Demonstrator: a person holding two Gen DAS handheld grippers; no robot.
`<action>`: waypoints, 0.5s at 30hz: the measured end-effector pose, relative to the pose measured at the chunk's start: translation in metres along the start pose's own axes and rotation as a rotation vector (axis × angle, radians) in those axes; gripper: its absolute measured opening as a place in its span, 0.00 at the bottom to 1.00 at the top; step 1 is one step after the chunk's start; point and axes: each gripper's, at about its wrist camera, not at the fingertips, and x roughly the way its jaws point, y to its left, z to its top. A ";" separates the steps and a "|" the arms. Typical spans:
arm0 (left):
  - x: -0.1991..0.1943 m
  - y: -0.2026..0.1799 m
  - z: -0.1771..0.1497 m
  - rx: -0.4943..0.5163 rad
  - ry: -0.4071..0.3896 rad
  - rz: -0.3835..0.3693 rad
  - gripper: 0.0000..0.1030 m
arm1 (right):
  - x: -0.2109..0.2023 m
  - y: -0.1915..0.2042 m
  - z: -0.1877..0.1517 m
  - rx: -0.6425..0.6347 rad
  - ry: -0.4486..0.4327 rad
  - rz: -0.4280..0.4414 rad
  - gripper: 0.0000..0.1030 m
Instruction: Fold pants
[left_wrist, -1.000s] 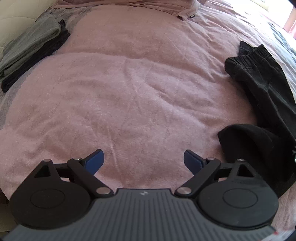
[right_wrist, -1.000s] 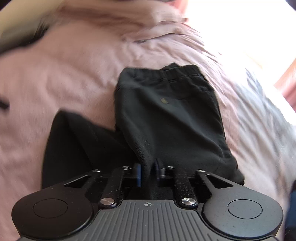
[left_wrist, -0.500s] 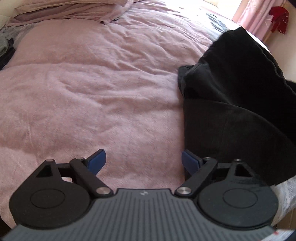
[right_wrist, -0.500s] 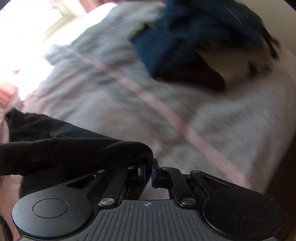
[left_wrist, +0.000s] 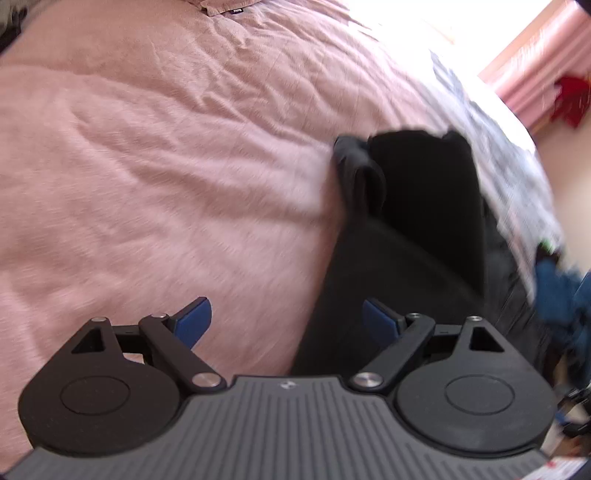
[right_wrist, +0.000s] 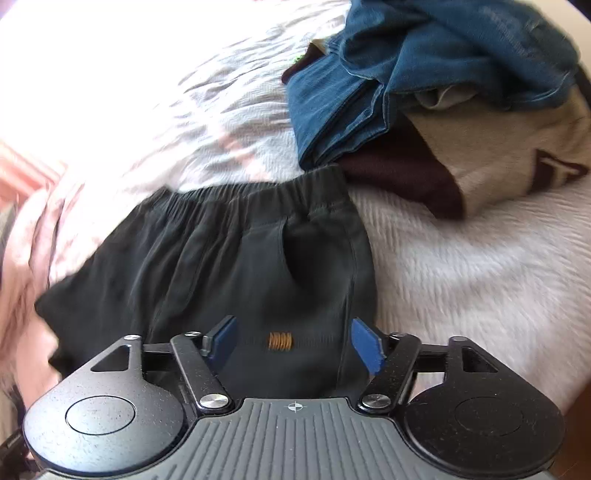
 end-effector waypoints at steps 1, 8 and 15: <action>0.007 0.000 0.008 -0.035 -0.003 -0.031 0.84 | 0.012 -0.005 0.006 0.022 0.008 -0.007 0.65; 0.061 -0.021 0.042 -0.088 -0.008 -0.123 0.83 | 0.049 -0.040 0.025 0.186 -0.004 0.035 0.65; 0.087 -0.040 0.045 0.000 0.002 -0.094 0.16 | 0.053 -0.041 0.024 0.184 -0.041 0.072 0.27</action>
